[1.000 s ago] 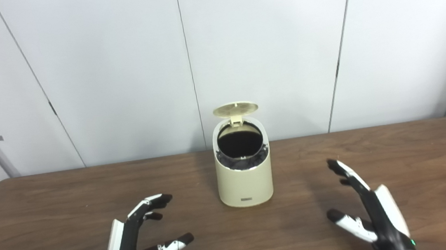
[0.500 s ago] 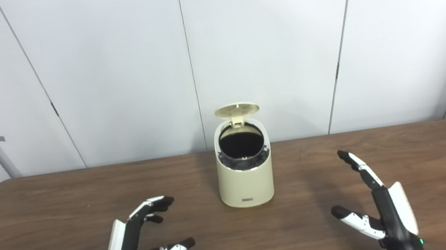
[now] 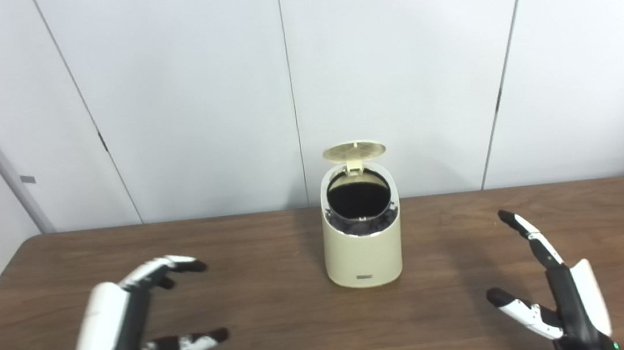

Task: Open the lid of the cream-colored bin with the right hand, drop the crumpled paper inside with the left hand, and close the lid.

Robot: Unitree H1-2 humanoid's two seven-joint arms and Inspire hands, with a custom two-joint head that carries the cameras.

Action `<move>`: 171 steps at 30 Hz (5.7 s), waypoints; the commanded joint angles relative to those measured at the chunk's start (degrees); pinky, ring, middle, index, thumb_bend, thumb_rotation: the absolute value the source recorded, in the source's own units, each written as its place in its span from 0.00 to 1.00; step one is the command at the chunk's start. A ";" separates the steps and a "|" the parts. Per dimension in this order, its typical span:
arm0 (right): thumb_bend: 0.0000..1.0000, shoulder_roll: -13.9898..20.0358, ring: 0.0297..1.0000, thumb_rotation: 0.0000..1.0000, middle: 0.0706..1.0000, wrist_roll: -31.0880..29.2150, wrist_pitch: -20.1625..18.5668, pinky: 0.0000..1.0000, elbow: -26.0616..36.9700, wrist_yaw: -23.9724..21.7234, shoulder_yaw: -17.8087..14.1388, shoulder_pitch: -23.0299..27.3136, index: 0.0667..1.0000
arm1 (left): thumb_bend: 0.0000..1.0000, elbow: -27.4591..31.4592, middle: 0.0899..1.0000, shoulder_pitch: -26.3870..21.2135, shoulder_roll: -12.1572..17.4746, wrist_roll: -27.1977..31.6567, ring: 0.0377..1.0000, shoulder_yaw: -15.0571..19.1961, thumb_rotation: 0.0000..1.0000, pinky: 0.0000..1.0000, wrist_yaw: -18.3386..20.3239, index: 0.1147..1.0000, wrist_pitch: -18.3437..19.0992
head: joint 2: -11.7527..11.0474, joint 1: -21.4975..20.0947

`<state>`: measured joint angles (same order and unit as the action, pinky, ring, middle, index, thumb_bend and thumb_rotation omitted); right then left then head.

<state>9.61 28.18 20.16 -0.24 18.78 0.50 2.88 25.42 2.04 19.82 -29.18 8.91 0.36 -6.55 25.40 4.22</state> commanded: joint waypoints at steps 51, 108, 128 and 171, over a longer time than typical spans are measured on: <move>0.83 6.86 0.88 0.93 0.86 -4.88 1.29 0.84 -2.86 -4.24 -5.15 -2.26 0.86 | 1.00 -14.48 0.66 5.11 0.78 -5.54 0.70 4.94 0.01 0.64 -8.01 0.60 1.68 | 1.59 15.84; 0.86 9.76 0.84 0.94 0.84 -9.13 2.79 0.76 -7.03 -5.54 -6.93 -0.38 0.84 | 1.00 -22.33 0.59 -1.12 3.82 -8.73 0.58 -0.95 0.09 0.54 -7.94 0.59 12.85 | -0.34 32.23; 0.85 9.13 0.84 0.94 0.83 -9.49 2.37 0.73 -5.72 -5.79 -7.22 -0.85 0.84 | 0.52 -25.38 0.36 -1.37 3.68 -10.64 0.30 -4.41 0.00 0.28 -12.12 0.45 13.30 | -0.14 31.21; 0.72 0.01 0.90 0.95 0.88 0.50 -3.26 0.87 2.48 -4.11 -3.41 -2.48 0.89 | 0.52 -3.70 0.43 -8.10 4.56 -10.73 0.37 -5.83 0.00 0.32 -2.84 0.41 7.33 | 0.17 7.33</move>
<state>11.72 28.37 16.88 2.34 13.34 -4.01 0.42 20.53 -3.66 23.60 -40.07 2.79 -1.84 2.27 25.49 11.52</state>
